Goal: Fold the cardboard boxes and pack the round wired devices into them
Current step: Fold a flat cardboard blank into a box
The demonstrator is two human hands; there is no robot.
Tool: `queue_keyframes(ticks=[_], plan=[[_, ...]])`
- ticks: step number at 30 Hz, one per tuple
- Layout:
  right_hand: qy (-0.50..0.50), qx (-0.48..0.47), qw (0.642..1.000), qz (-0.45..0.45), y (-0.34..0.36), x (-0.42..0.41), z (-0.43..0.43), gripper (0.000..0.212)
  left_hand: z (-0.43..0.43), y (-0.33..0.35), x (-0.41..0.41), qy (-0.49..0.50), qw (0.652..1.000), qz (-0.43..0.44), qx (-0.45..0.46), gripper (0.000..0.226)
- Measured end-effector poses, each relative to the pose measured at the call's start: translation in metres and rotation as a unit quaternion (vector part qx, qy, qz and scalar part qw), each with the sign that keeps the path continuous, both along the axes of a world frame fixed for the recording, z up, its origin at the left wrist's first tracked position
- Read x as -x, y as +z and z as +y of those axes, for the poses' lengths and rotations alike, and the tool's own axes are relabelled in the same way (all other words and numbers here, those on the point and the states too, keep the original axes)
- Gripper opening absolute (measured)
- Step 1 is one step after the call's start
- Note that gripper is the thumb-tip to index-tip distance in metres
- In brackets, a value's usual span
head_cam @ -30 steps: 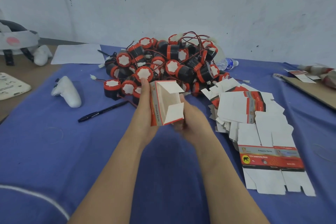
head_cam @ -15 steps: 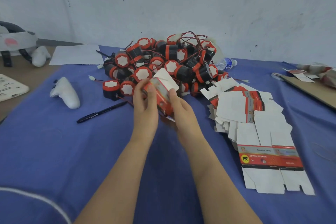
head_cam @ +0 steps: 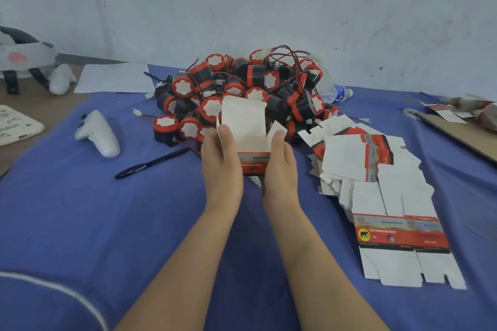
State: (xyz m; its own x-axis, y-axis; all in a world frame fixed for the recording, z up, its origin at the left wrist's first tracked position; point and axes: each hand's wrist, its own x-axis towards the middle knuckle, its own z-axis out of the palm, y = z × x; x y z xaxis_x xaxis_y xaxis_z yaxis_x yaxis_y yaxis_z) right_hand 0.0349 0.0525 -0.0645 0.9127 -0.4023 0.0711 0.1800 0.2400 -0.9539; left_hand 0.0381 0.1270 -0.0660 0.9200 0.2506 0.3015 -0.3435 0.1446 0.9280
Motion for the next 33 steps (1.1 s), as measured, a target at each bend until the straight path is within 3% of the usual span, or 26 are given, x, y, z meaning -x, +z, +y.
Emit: queue_keyframes(ticks=[4,8,14,16,19,24,27,29,30,33], plan=[[-0.024,-0.108,0.993,0.044,-0.001,-0.001,0.004,0.033,-0.004,0.001,0.002,-0.023,0.996,0.033,0.085,0.042],[-0.03,-0.291,0.953,0.075,-0.003,-0.004,-0.008,0.02,-0.005,0.001,0.002,-0.07,0.982,0.078,0.159,0.028],[-0.017,-0.354,0.935,0.004,0.002,-0.002,-0.021,0.022,0.004,0.01,0.002,-0.28,0.92,0.151,0.23,0.043],[-0.028,-0.274,0.961,-0.009,0.004,-0.003,-0.023,0.031,0.006,0.008,-0.001,-0.302,0.913,0.143,0.233,0.045],[-0.031,-0.096,0.994,0.037,0.001,-0.002,-0.022,0.017,0.01,0.007,-0.006,-0.254,0.929,0.136,0.234,0.04],[-0.072,0.053,0.994,0.064,0.0,-0.004,-0.018,0.018,0.011,0.007,-0.007,-0.097,0.968,0.149,0.179,0.033],[-0.097,0.164,0.981,0.043,-0.003,-0.005,-0.016,0.012,0.031,0.012,-0.015,0.061,0.966,0.078,0.239,0.038],[-0.063,0.332,0.94,0.059,-0.007,-0.007,-0.012,0.02,0.049,0.014,-0.02,0.128,0.929,0.06,0.343,0.04],[-0.019,0.423,0.902,0.087,-0.009,-0.009,-0.008,0.026,0.056,0.013,-0.022,0.147,0.909,0.062,0.385,0.042],[0.062,0.64,0.746,0.175,-0.014,-0.014,0.008,0.034,0.065,0.01,-0.024,0.172,0.881,0.064,0.436,0.046]])
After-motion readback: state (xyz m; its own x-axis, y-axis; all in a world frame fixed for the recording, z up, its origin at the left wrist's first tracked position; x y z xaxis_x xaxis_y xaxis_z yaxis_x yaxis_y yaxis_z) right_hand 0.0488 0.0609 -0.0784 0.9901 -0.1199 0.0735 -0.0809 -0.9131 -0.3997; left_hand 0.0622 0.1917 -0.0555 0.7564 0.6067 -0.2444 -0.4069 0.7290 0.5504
